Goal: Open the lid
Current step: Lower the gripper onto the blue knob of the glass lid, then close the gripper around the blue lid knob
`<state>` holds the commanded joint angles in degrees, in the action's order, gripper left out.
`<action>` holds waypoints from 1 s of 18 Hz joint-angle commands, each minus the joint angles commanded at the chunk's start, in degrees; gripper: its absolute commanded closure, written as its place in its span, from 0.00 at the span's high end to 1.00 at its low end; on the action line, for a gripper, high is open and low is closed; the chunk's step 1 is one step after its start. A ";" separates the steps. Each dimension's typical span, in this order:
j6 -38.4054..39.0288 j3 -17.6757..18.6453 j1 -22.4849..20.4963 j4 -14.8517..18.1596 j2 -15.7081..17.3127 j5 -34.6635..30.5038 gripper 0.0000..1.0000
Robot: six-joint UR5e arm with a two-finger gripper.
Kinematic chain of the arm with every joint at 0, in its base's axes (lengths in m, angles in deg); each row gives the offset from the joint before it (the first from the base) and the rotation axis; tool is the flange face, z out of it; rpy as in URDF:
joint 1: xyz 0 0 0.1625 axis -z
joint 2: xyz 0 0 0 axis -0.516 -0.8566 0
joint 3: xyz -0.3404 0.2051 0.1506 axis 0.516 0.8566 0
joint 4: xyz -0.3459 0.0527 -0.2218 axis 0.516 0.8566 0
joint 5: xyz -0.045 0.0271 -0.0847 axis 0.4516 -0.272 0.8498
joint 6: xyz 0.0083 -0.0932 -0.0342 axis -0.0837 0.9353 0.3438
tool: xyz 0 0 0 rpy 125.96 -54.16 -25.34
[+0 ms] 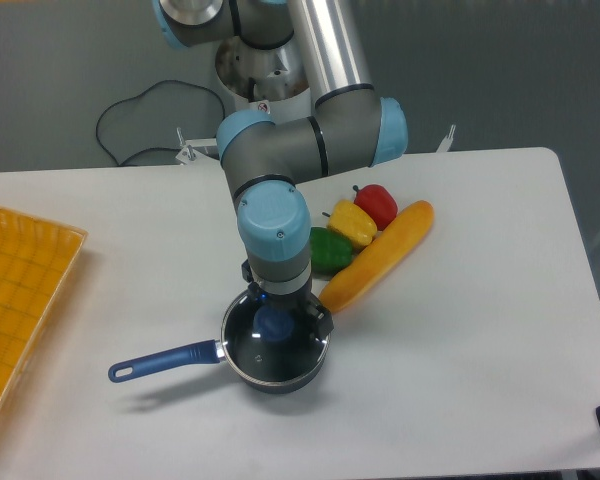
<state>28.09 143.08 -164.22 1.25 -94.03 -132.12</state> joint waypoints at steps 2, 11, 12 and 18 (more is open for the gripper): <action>0.00 0.09 0.09 0.00 0.00 0.09 1.00; -0.09 0.18 0.79 -0.26 -0.35 0.35 1.00; -0.09 0.26 0.88 -0.44 -0.44 0.35 1.00; -0.26 0.44 1.14 -0.70 -0.44 1.14 1.00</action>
<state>27.83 143.52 -163.07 0.55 -94.47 -130.98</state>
